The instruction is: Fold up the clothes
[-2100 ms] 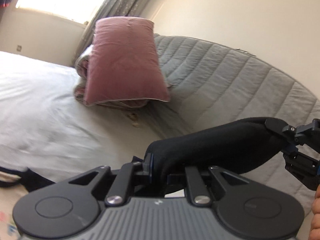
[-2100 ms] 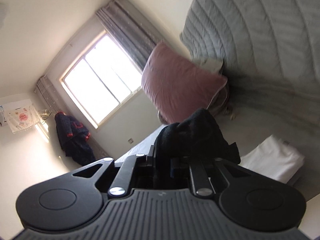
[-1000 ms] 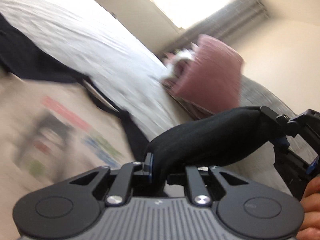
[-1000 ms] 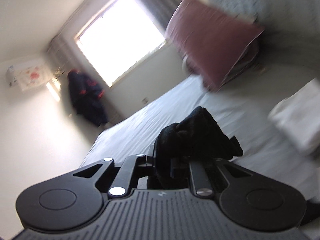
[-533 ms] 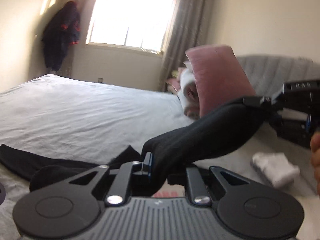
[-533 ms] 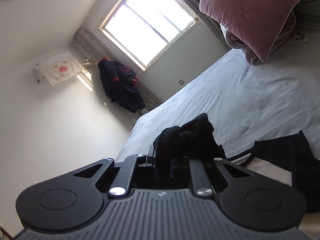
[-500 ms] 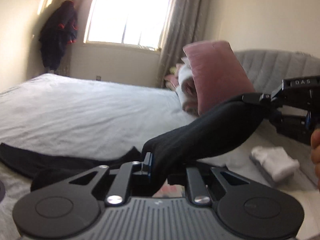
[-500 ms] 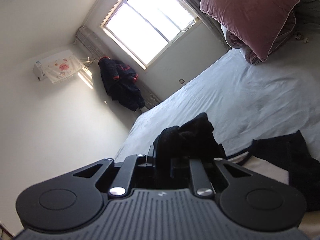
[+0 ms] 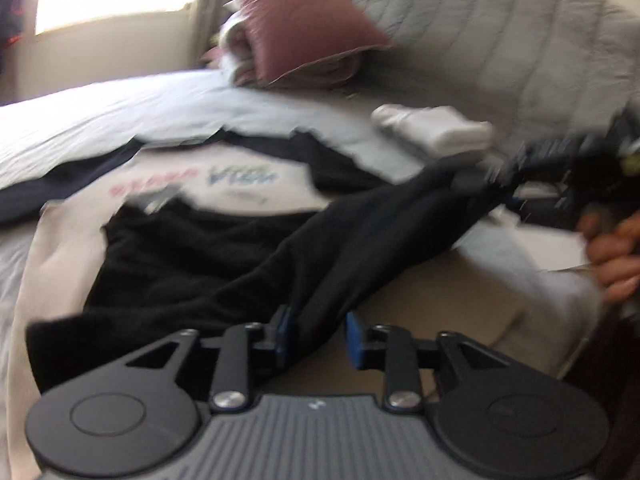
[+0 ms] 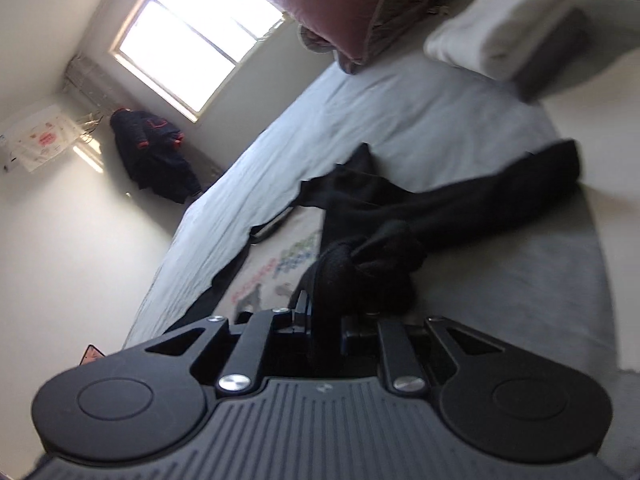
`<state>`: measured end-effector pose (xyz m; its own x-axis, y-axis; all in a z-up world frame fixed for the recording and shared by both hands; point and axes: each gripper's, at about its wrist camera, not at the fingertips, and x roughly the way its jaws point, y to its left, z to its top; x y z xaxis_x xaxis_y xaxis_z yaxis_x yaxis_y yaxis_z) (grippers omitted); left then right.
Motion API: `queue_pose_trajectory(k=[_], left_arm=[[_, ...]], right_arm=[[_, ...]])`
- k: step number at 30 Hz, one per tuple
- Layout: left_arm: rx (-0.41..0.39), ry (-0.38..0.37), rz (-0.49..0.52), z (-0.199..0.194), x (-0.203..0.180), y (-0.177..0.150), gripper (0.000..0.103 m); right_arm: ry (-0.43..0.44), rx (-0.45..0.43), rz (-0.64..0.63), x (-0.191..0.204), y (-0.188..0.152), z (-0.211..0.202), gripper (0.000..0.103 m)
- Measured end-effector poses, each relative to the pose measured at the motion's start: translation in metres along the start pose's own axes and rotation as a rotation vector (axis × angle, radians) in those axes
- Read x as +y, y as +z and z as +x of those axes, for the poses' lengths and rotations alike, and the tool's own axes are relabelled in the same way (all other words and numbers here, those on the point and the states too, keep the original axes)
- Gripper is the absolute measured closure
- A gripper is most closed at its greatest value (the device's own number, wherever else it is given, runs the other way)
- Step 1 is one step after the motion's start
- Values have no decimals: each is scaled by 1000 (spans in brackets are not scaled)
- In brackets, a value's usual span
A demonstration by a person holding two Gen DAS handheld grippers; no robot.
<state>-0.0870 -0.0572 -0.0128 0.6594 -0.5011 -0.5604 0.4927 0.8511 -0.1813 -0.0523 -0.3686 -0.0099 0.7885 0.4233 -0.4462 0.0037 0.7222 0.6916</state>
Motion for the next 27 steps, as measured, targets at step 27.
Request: queue_pose_trajectory(k=[27], left_arm=[[140,-33,43,3,52,29,39]], right_arm=[[-155,79,-262,26,-17,-58,47]])
